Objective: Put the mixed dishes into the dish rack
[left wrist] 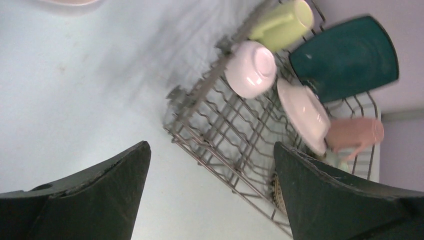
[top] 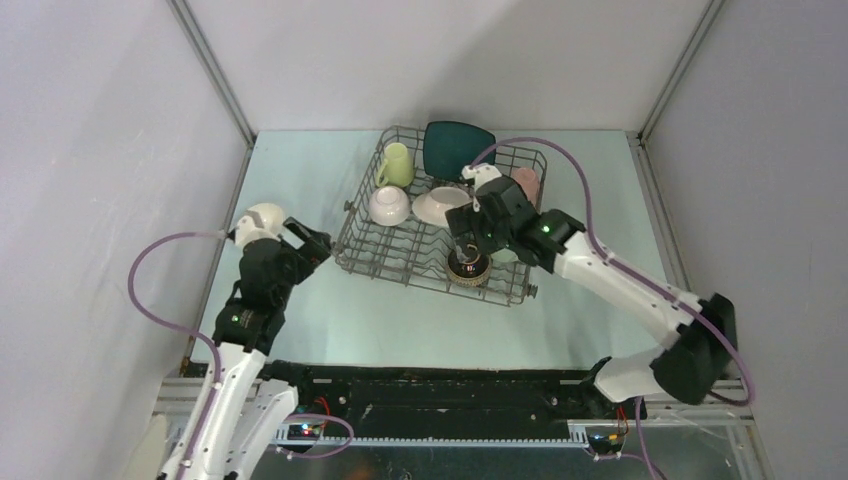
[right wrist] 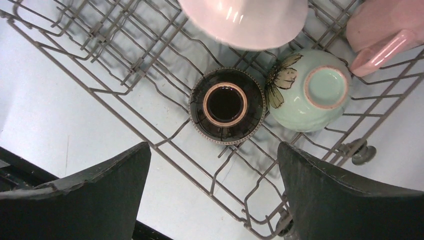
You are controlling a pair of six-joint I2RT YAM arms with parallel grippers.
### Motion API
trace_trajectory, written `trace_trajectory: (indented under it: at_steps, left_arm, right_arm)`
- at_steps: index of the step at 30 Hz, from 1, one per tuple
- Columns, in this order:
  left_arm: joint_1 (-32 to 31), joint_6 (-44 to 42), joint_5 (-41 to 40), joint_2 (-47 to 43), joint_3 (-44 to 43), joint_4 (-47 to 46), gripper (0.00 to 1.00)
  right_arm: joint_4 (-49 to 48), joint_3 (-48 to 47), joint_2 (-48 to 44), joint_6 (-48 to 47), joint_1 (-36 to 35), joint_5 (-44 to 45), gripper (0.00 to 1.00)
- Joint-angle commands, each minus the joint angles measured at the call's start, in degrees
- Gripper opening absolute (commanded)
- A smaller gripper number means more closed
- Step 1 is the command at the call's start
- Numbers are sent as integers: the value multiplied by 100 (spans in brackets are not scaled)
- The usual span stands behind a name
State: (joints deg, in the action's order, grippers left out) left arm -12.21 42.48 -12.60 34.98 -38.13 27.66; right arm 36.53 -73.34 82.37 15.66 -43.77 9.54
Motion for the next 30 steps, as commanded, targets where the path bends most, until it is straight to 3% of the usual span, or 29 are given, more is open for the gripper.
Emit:
trace_trajectory:
  at_steps: [1,10,19,30]
  left_arm:
    - [801,724,391,63,273,-347,100]
    - [1860,1836,322,1319,487,-1078,100]
    - [2636,2648,-50,2800,402,-2404,100]
    - [3652,2788,117,4443,-138,-2456,96]
  right_arm:
    - [-726,553,-659,-30,-13,238,100]
    - [-1314,1320,-1547,105,8,-153,99]
    - [-1523,1616,-2004,127,-17,-568,100]
    - [-1573,1682,-2082,132,-22,-535,99]
